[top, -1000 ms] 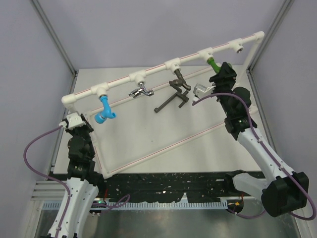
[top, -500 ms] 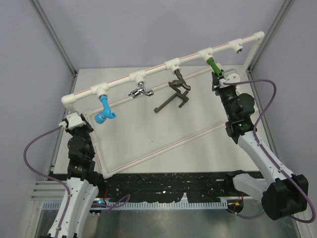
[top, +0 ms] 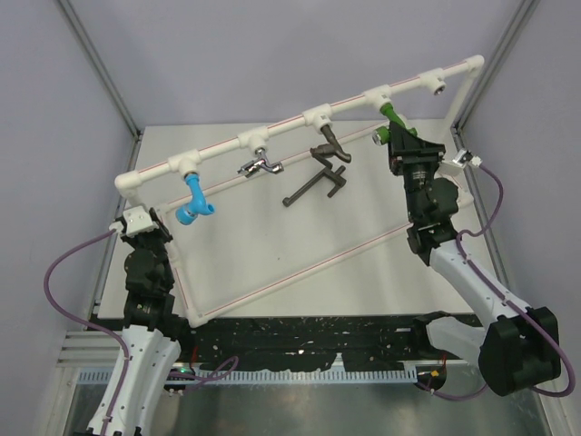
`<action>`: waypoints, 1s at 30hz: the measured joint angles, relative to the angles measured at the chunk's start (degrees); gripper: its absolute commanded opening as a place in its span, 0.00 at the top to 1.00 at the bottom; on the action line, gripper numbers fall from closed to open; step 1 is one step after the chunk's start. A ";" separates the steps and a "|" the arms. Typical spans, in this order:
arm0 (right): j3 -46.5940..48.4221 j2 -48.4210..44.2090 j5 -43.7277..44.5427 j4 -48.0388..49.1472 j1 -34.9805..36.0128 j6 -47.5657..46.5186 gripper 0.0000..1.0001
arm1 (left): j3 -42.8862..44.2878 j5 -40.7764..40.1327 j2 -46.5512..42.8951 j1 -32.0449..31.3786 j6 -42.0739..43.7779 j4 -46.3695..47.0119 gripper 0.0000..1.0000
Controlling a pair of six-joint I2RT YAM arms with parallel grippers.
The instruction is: Install the water faucets
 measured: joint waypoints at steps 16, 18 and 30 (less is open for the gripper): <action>-5.99 -10.27 0.35 0.98 -5.33 -9.44 0.04 | 0.00 0.07 -0.28 -0.07 0.00 -0.35 1.00; -5.79 -12.17 -1.09 -0.70 -6.03 -20.20 0.05 | 0.00 0.07 -0.28 -0.07 0.00 -0.35 1.00; 5.20 -19.15 -24.50 -24.02 -6.14 -106.16 0.05 | 0.00 0.11 -3.06 -0.42 0.33 -3.06 1.00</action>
